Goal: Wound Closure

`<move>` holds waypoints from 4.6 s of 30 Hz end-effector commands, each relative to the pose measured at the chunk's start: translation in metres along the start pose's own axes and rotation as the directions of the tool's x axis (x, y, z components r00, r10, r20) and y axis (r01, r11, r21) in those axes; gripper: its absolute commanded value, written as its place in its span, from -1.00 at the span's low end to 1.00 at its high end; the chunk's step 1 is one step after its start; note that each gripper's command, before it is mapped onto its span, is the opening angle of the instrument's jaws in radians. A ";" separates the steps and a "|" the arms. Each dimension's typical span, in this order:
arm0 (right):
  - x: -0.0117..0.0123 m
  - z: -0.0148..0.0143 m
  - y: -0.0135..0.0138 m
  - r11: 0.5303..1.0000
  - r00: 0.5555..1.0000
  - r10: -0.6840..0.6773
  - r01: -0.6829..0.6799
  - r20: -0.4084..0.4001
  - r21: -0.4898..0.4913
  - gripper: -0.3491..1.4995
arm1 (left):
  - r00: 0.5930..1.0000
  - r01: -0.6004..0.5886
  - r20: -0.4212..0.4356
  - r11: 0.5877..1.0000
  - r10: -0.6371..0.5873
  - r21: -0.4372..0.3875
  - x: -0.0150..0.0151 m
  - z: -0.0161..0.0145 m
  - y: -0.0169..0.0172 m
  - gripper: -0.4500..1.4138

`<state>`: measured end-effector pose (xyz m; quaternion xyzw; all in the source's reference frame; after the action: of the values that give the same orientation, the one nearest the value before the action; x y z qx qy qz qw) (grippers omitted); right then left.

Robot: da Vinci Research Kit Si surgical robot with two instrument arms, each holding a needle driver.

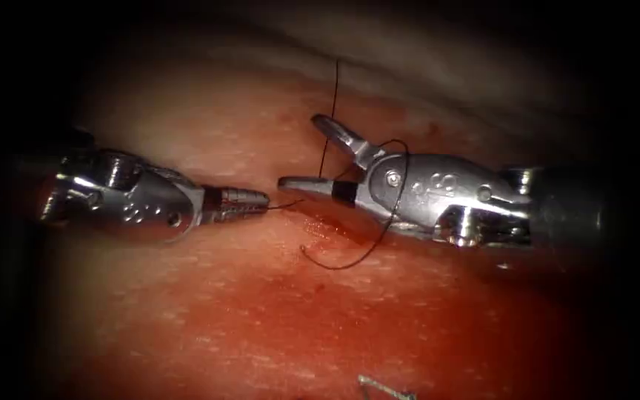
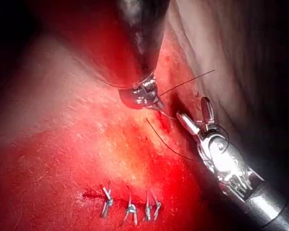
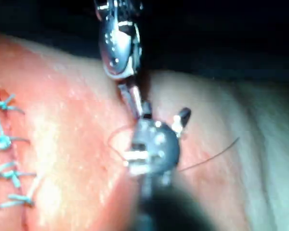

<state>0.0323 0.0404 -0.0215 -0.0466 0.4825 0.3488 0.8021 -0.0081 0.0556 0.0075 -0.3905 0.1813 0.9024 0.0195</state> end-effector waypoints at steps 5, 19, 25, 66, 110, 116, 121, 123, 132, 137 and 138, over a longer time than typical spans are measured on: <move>-0.0010 0.0012 -0.0011 1.000 0.999 -0.004 0.002 0.050 0.029 0.45 | 1.000 0.026 -0.005 0.999 -0.026 -0.021 0.0020 -0.0021 -0.0019 -0.89; -0.0027 0.0029 -0.0042 0.976 0.995 -0.021 0.000 0.096 0.216 0.18 | 0.999 -0.021 -0.049 0.999 0.019 -0.030 0.0028 0.0031 -0.0095 -0.89; -0.0024 0.0028 -0.0042 0.974 1.000 -0.002 0.000 0.007 0.226 0.16 | 0.996 -0.050 -0.077 0.995 0.043 -0.091 -0.0008 0.0080 -0.0064 -0.89; -0.0087 0.0054 0.0038 0.812 0.839 0.544 -0.534 -0.027 -0.236 -0.15 | 0.998 -0.037 -0.055 0.985 0.028 -0.167 -0.0021 0.0087 -0.0008 -0.89; -0.0067 0.0030 -0.0036 0.792 0.829 0.560 -0.533 0.005 -0.298 -1.00 | 0.993 0.062 0.107 0.982 -0.044 -0.177 -0.0099 0.0196 -0.0115 -0.89; -0.0067 0.0021 -0.0067 0.801 0.825 0.561 -0.520 0.066 -0.296 -1.00 | 0.991 0.077 0.119 0.981 -0.056 -0.179 -0.0105 0.0252 -0.0149 -0.89; -0.0073 0.0007 -0.0091 0.810 0.829 0.553 -0.510 0.086 -0.291 -1.00 | 0.990 0.081 0.126 0.981 -0.059 -0.176 -0.0112 0.0264 -0.0161 -0.89; -0.0073 0.0003 -0.0097 0.814 0.832 0.547 -0.505 0.088 -0.288 -1.00 | 0.990 0.082 0.130 0.982 -0.060 -0.173 -0.0115 0.0270 -0.0164 -0.89; -0.0086 -0.0012 -0.0124 0.826 0.843 0.532 -0.494 0.084 -0.271 -1.00 | 0.986 0.089 0.154 0.984 -0.066 -0.152 -0.0123 0.0314 -0.0189 -0.89; -0.0086 -0.0018 -0.0142 0.832 0.842 0.531 -0.496 0.099 -0.248 -1.00 | 0.984 0.073 0.171 0.984 -0.045 -0.160 -0.0138 0.0325 -0.0180 -0.89; -0.0084 -0.0021 -0.0146 0.833 0.841 0.531 -0.496 0.101 -0.247 -1.00 | 0.983 0.069 0.177 0.984 -0.040 -0.162 -0.0142 0.0329 -0.0176 -0.89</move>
<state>0.0364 0.0246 -0.0198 0.0279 0.3686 0.6043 0.7058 -0.0176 0.0847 0.0324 -0.3133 0.0912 0.9449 0.0276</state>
